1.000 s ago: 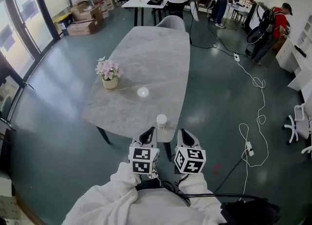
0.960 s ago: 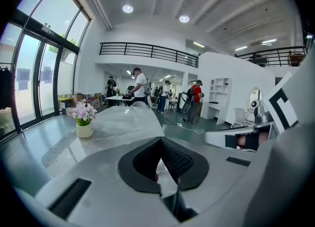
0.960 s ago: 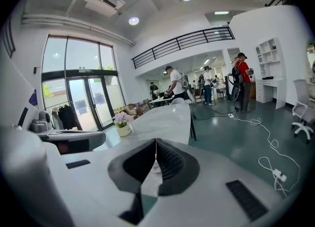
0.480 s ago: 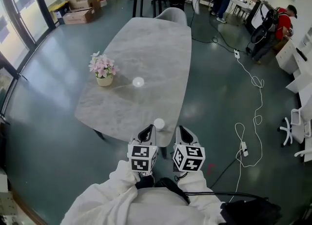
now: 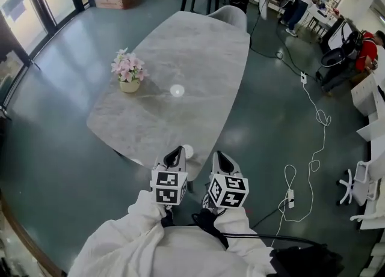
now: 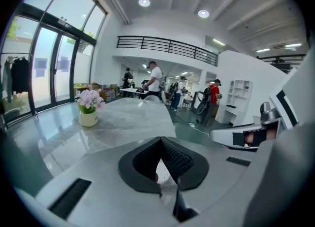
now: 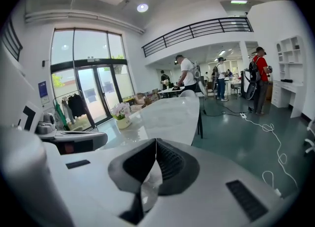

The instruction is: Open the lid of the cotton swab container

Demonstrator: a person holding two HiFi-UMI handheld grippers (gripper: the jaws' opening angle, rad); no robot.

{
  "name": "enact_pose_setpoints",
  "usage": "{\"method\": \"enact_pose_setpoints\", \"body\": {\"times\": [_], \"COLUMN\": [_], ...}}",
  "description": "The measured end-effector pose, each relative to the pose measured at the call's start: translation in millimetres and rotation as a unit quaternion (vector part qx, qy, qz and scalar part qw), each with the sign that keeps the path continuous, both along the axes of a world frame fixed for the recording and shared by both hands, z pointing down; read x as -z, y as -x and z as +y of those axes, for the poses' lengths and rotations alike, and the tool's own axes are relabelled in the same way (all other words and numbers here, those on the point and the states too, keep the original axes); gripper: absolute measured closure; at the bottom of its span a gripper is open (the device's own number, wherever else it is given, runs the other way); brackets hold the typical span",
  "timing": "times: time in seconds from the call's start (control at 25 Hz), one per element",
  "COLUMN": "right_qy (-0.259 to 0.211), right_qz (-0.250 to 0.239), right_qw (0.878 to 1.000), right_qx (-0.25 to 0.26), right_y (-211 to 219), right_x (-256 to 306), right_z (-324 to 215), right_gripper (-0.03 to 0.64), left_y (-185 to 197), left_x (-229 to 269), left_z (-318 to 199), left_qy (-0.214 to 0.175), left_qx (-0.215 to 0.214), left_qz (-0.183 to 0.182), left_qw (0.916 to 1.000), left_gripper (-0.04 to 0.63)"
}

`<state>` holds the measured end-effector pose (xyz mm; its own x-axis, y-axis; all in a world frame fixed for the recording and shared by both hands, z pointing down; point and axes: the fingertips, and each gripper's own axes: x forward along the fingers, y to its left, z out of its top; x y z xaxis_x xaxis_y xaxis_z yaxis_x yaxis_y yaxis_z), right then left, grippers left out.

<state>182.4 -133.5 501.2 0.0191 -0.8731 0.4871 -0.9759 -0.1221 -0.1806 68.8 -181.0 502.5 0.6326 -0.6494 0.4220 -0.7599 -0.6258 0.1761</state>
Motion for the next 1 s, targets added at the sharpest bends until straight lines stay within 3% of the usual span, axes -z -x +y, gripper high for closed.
{"method": "enact_pose_setpoints", "body": {"times": [0.28,0.6,1.0], "right_qy": [0.007,0.034,0.087], "right_qz": [0.003,0.012,0.007], "right_qw": [0.998,0.989,0.980], "right_qx": [0.065,0.147,0.181], "right_y": [-19,0,-3], "right_x": [3,-21,-82], "right_z": [-21,-19,-12], "right_gripper": [0.555,0.555,0.555], "left_y": [-9,-8,10], "left_x": [-3,-35,-103], "left_z": [11,28,55], "left_qy": [0.020,0.051,0.120], "left_qx": [0.060,0.122,0.197], "left_qz": [0.011,0.018,0.010], "left_qw": [0.9979,0.9911,0.9730], "left_gripper": [0.594,0.594,0.594]}}
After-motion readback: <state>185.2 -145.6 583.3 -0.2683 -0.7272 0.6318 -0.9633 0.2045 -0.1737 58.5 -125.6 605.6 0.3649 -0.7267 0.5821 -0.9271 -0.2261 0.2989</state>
